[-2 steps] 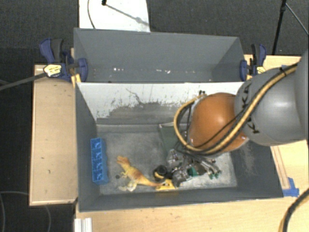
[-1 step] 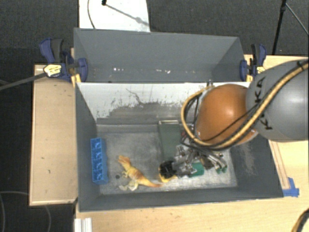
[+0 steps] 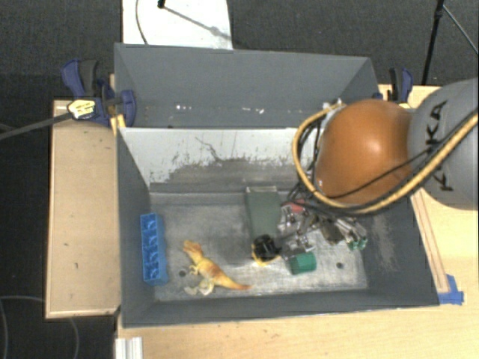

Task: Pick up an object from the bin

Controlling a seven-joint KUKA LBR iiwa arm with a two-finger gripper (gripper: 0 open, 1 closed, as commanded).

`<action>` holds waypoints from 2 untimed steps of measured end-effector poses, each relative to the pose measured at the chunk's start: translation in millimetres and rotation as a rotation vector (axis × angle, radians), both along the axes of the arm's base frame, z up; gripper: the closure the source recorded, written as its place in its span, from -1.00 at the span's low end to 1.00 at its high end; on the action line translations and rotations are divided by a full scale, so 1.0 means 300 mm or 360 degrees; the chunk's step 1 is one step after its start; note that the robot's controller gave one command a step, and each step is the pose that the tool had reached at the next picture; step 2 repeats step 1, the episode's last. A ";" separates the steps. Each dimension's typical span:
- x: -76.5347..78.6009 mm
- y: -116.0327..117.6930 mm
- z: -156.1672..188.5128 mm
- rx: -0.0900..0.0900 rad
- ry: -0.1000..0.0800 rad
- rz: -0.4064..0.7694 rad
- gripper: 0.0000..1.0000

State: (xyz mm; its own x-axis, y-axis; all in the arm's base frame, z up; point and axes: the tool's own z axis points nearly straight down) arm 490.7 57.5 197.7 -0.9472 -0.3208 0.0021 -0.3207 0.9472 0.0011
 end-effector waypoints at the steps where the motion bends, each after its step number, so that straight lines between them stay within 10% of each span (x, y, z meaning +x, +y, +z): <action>1: 0.053 -0.175 0.328 0.0001 -0.0007 0.0529 1.00; 2: 0.053 -0.175 0.328 0.0001 -0.0007 0.0529 1.00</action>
Offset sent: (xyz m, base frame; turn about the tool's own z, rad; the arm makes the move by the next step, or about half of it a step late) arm 0.0000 0.0000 0.0000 0.0000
